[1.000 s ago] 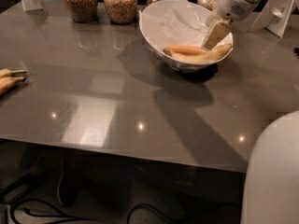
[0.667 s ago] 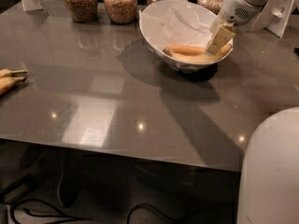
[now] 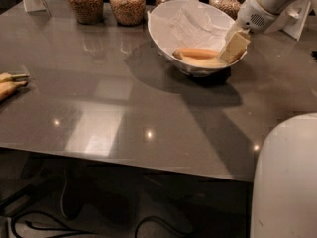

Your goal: Pick banana from white bowl

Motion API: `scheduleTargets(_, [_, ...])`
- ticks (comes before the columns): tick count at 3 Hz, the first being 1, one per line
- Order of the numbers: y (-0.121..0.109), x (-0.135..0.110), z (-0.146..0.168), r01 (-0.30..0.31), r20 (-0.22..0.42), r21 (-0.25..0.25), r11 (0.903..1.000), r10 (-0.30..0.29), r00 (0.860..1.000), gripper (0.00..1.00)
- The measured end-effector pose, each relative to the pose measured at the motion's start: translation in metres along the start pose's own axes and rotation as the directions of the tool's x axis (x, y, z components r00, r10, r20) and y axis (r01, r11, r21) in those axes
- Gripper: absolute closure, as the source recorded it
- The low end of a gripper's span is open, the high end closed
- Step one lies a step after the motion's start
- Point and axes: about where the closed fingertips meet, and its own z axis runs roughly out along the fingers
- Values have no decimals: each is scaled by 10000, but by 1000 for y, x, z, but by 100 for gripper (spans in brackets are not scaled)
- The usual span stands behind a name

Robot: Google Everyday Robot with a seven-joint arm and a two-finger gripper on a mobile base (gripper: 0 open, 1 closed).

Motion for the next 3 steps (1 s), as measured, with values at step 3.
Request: scheduleTargets(3, [-2,15,23,-809,115,-369,9960,814,9966,42])
